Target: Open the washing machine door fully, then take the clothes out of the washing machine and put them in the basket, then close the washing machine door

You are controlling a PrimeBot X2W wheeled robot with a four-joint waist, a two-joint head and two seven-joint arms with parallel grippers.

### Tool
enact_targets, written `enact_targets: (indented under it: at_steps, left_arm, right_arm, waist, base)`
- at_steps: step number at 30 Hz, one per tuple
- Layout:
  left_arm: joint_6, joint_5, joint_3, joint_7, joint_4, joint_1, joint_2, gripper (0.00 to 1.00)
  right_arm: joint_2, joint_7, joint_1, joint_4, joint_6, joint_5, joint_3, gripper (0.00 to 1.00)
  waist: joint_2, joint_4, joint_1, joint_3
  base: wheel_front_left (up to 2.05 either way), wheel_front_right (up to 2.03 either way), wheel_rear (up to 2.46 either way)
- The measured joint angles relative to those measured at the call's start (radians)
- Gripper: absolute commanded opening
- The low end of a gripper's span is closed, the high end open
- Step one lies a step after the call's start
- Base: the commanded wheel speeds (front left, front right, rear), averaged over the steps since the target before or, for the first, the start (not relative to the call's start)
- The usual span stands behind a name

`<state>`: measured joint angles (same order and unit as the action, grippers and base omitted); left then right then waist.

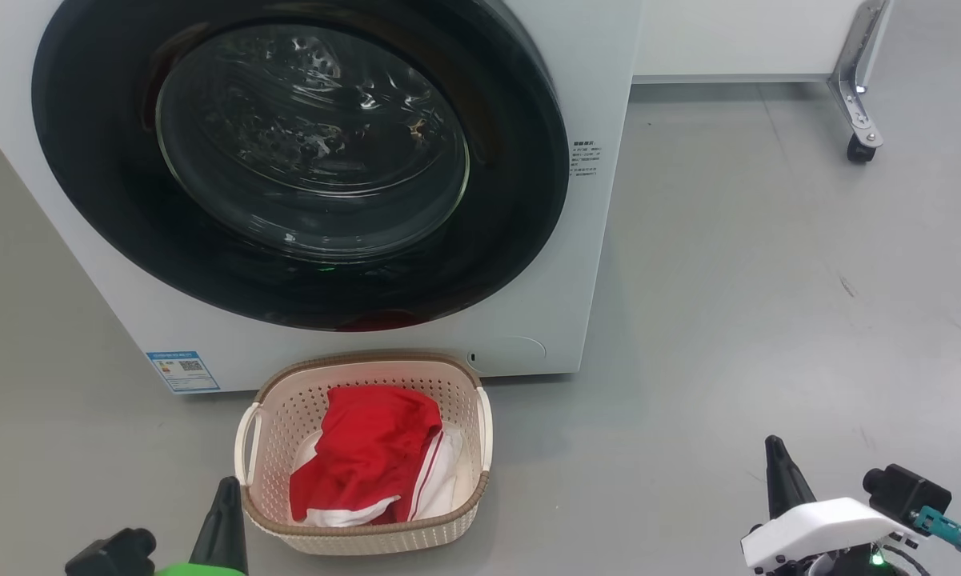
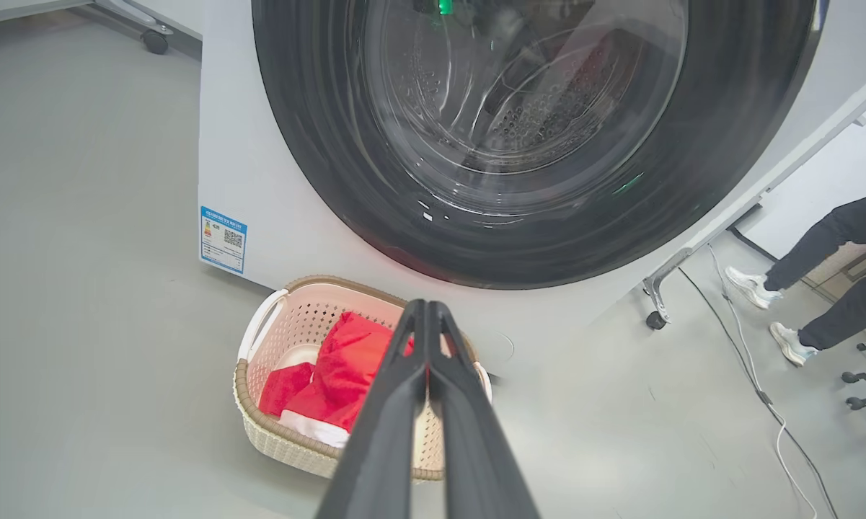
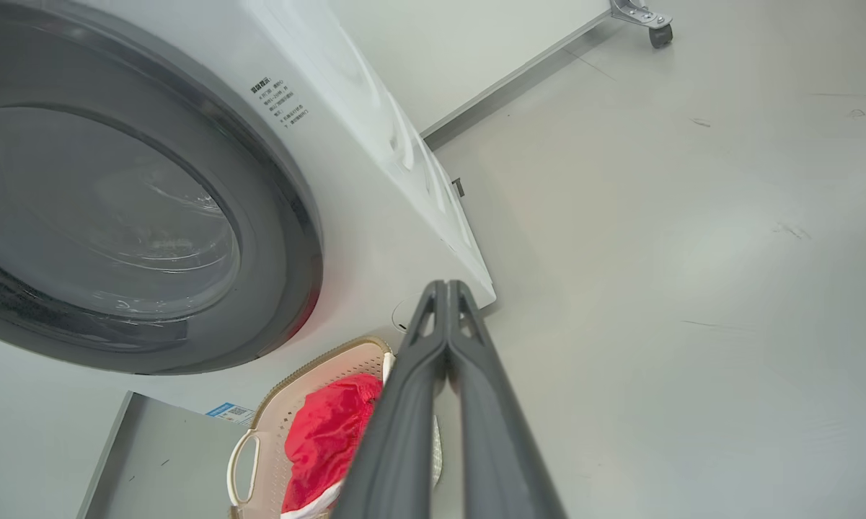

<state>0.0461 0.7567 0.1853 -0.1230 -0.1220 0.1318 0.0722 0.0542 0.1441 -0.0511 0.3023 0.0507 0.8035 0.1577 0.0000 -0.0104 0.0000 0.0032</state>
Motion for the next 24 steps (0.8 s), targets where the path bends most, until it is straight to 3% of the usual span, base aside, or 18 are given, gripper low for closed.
enact_targets:
  at_steps: [24]
  left_arm:
    - [-0.052, 0.317, -0.057, 0.054, -0.036, -0.056, 0.009, 0.0]
  right_arm:
    - [0.003, -0.077, 0.031, -0.007, 0.021, 0.285, -0.084, 0.0]
  waist:
    - [0.0, 0.003, 0.0, 0.0]
  base:
    - [0.0, 0.0, 0.0]
